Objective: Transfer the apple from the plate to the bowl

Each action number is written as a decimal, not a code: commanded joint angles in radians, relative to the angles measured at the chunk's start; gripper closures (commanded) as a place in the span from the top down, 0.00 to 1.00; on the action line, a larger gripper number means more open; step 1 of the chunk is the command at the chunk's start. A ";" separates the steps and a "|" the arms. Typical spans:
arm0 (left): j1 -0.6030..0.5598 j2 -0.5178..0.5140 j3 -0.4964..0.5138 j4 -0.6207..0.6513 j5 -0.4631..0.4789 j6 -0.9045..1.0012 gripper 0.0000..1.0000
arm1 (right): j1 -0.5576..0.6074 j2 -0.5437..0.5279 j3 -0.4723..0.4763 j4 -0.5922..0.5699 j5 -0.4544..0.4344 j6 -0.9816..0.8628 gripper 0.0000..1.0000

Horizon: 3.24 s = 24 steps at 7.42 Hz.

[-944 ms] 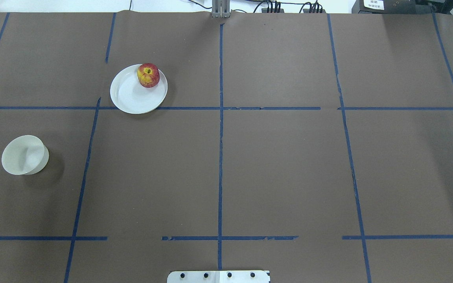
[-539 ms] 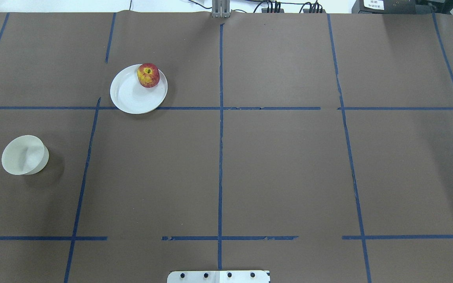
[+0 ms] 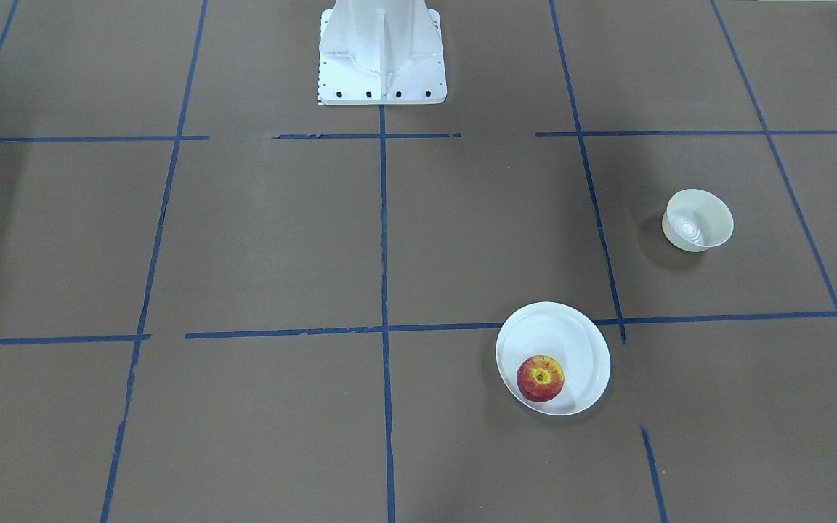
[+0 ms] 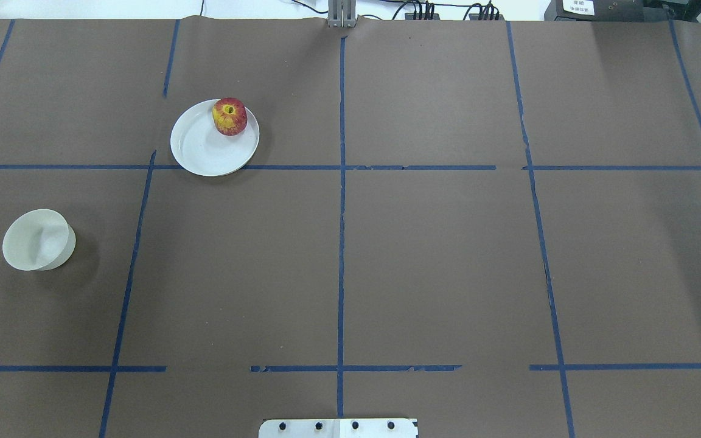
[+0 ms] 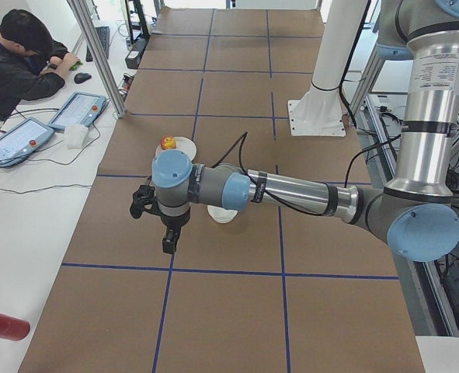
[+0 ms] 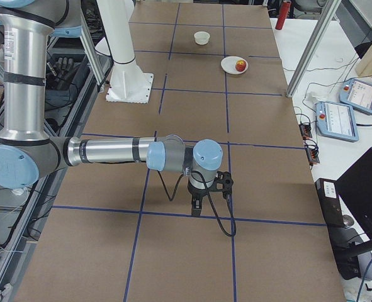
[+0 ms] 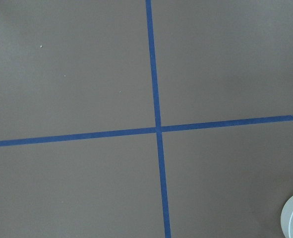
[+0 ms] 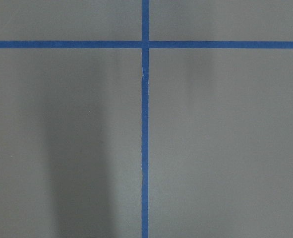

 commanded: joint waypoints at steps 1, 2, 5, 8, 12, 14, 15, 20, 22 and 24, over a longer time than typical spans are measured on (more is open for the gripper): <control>0.128 -0.121 -0.002 0.007 0.007 -0.146 1.00 | 0.001 0.000 0.000 0.000 0.000 0.000 1.00; 0.187 -0.177 -0.001 0.023 0.023 -0.234 1.00 | 0.000 0.000 0.000 0.000 0.000 0.000 1.00; 0.383 -0.442 0.075 0.117 0.056 -0.548 1.00 | 0.000 0.000 0.002 0.000 0.000 0.001 1.00; 0.479 -0.660 0.314 0.090 0.059 -0.702 1.00 | 0.000 0.000 0.002 0.000 0.000 0.000 1.00; 0.591 -0.737 0.560 -0.211 0.123 -0.938 1.00 | 0.000 0.000 0.002 -0.001 0.000 0.000 1.00; 0.628 -0.757 0.594 -0.257 0.165 -0.997 1.00 | 0.000 0.000 0.002 0.000 0.000 0.000 1.00; 0.644 -0.787 0.650 -0.280 0.168 -1.008 1.00 | 0.000 0.000 0.002 -0.001 0.000 0.000 1.00; 0.688 -0.803 0.714 -0.334 0.228 -1.031 1.00 | 0.001 0.000 0.002 0.000 0.000 0.000 1.00; 0.691 -0.798 0.740 -0.375 0.231 -1.031 1.00 | 0.000 0.000 0.002 0.000 0.000 0.001 1.00; 0.690 -0.800 0.777 -0.420 0.257 -1.031 1.00 | 0.000 0.000 0.002 0.000 0.000 0.000 1.00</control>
